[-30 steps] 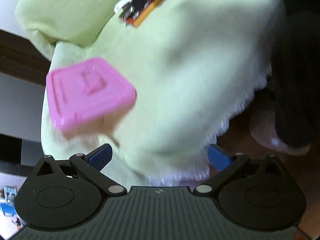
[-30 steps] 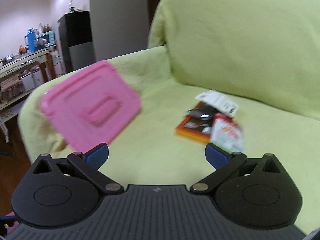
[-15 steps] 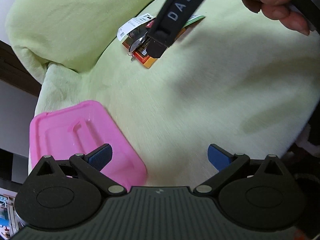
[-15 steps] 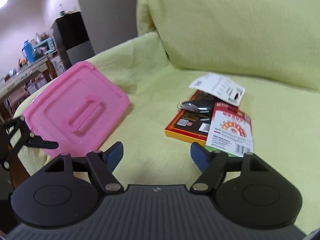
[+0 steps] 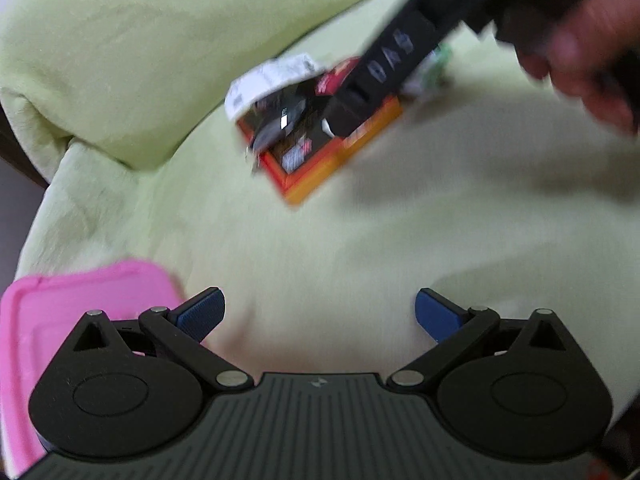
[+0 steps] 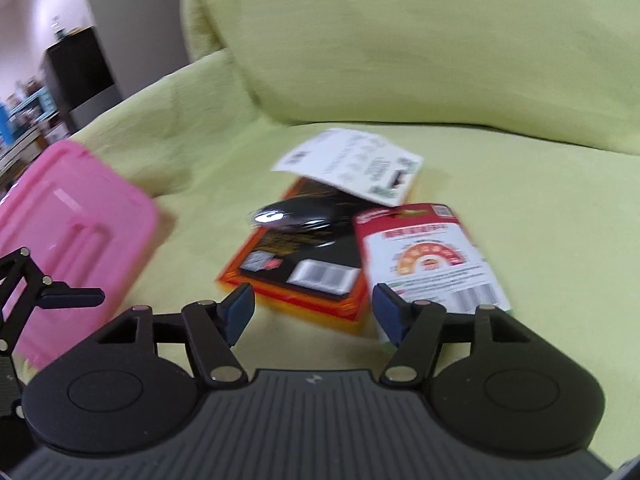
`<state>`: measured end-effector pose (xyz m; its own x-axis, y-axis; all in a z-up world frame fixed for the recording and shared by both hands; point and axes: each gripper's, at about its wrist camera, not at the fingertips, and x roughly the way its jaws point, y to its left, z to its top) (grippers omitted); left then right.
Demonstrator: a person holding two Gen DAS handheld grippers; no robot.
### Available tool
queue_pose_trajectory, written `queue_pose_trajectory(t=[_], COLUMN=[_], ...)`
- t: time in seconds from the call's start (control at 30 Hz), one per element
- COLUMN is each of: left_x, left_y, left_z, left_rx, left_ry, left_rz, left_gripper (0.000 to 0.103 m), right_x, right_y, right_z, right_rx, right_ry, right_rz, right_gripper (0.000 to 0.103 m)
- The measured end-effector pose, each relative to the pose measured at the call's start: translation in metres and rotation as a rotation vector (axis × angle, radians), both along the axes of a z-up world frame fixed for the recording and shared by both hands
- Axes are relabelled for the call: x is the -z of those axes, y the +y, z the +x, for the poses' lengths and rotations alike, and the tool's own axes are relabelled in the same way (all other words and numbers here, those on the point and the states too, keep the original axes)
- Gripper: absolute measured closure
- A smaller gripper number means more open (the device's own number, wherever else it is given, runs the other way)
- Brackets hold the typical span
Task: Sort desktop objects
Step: 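Reach the right gripper toward the red-and-orange boxed package on the sofa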
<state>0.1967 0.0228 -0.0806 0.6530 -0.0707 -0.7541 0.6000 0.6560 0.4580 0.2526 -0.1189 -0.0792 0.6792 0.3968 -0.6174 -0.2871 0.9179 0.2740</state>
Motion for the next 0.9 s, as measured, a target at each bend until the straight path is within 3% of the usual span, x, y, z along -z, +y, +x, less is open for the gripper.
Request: queue_pose_trajectory(t=[0.13,0.23,0.37,0.77,0.9], left_x=[-0.003,0.001,0.002,0.008,0.009], left_y=[-0.009,-0.015,-0.019,-0.014,-0.015], left_z=[0.021,0.033,0.042,0.065,0.071], left_rx=[0.006,0.010,0.024,-0.007,-0.016], left_ry=[0.010,0.015,0.029,0.080,0.099], left_rz=[-0.128,-0.158,-0.188,-0.314,-0.348], left_gripper=[0.001,0.001,0.001,0.001,0.001], right_x=[0.001,0.000,0.004,0.020,0.021], right_y=[-0.022,-0.034,-0.035,-0.036,-0.026], right_z=[0.013,0.014,0.018,0.026,0.033], right_rx=[0.060,0.065,0.007,0.061,0.021], right_ry=[0.036,0.070,0.147,0.206,0.173], right_rz=[0.144,0.287,0.404,0.315,0.275], right_gripper=[0.040,0.040,0.039,0.040,0.025])
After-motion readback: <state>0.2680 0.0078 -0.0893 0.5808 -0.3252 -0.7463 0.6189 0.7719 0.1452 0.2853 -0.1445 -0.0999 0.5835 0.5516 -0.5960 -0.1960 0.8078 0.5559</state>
